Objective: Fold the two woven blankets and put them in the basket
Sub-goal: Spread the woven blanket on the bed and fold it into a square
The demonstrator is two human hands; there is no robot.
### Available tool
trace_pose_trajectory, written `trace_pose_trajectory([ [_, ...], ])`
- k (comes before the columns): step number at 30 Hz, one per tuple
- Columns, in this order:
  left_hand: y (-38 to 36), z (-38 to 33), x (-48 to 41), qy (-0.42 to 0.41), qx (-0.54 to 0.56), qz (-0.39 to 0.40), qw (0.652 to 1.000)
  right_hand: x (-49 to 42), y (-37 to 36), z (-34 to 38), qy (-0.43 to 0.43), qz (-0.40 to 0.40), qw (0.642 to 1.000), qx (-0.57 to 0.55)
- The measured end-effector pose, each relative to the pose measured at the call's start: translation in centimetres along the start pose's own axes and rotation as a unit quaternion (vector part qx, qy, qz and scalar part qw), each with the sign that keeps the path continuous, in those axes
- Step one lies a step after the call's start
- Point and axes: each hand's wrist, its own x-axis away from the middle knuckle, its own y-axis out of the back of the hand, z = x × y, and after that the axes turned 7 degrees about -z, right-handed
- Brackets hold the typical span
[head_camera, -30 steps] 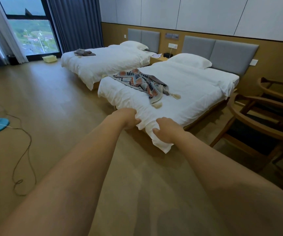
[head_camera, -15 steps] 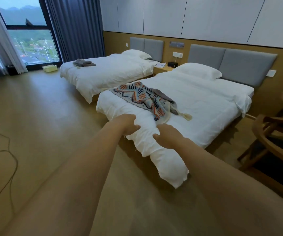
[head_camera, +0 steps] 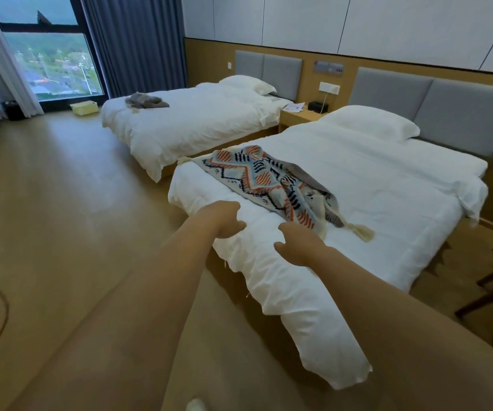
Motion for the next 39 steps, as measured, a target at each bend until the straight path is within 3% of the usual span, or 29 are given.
trace_pose_trajectory([
  [14, 0.5, 16.6, -27.2, -0.041, -0.002, 0.036, 0.999, -30.6, -2.1, 5.8, -0.049, 0.027, 0.998, -0.027],
  [26, -0.7, 22.4, -51.1, -0.057, -0.005, 0.069, 0.996, -55.5, -5.5, 2.0, -0.074, 0.045, 0.995, -0.049],
  [39, 1.0, 28.0, -76.5, -0.063, 0.018, 0.095, 0.993, -80.1, -3.5, -1.1, -0.104, 0.069, 0.989, -0.085],
])
